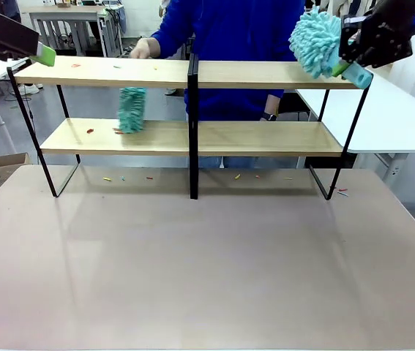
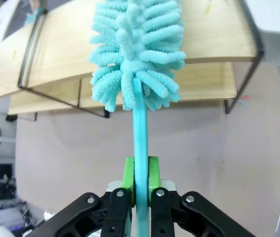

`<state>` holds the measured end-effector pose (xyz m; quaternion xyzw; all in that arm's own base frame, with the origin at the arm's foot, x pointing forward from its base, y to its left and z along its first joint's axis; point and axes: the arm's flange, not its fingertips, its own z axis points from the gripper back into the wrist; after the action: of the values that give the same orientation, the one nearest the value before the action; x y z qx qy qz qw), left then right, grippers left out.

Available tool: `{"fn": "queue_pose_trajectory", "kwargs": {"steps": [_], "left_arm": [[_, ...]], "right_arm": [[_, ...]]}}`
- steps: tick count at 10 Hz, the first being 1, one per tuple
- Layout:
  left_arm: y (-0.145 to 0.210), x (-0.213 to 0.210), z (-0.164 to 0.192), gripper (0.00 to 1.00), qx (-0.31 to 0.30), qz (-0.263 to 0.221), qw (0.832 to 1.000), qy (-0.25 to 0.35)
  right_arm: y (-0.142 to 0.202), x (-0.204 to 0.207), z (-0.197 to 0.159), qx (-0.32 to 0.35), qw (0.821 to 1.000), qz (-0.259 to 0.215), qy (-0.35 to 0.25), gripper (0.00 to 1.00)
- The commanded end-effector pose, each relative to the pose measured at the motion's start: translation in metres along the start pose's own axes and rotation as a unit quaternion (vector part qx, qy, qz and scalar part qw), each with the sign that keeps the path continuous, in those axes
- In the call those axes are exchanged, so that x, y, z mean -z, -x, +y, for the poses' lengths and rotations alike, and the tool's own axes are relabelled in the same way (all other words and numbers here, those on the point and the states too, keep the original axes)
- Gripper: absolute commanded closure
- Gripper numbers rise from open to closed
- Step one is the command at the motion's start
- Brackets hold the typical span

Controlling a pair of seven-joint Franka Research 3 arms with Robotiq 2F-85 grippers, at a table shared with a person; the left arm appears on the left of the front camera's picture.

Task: Clean the shelves.
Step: Clean a randomly selected level of the Shelf with the Duster.

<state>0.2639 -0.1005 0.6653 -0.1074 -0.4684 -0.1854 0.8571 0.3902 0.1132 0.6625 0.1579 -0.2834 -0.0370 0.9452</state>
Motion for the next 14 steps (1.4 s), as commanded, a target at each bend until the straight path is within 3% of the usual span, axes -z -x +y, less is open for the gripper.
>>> {"fn": "queue_pose_trajectory", "kwargs": {"steps": [1,3,5,7,10,11,12,14], "left_arm": [[0.0,-0.001,0.001,0.0,0.001,0.0,1.0,-0.003],[0.0,-0.001,0.001,0.0,0.001,0.0,1.0,-0.003],[0.0,-0.001,0.001,0.0,0.001,0.0,1.0,-0.003],[0.0,-0.001,0.001,0.0,0.001,0.0,1.0,-0.003],[0.0,-0.001,0.001,0.0,0.001,0.0,1.0,-0.003],[0.0,-0.001,0.001,0.0,0.001,0.0,1.0,-0.003],[0.0,-0.001,0.001,0.0,0.001,0.0,1.0,-0.003],[0.0,-0.001,0.001,0.0,0.001,0.0,1.0,-0.003]], "right_arm": [[0.012,-0.017,-0.01,-0.03,0.991,0.053,-0.122,0.88],[0.027,-0.086,-0.054,-0.043,0.965,0.116,-0.233,0.88],[0.031,-0.156,-0.117,-0.058,0.953,0.11,-0.276,0.88],[0.037,-0.214,-0.179,-0.068,0.939,0.057,-0.332,0.88],[0.057,-0.265,-0.255,-0.02,0.946,-0.064,-0.317,0.88],[0.066,-0.268,-0.273,-0.001,0.939,-0.086,-0.334,0.88],[0.062,-0.271,-0.251,-0.026,0.95,-0.023,-0.311,0.88],[0.062,-0.271,-0.251,-0.026,0.95,-0.023,-0.311,0.88]]}}
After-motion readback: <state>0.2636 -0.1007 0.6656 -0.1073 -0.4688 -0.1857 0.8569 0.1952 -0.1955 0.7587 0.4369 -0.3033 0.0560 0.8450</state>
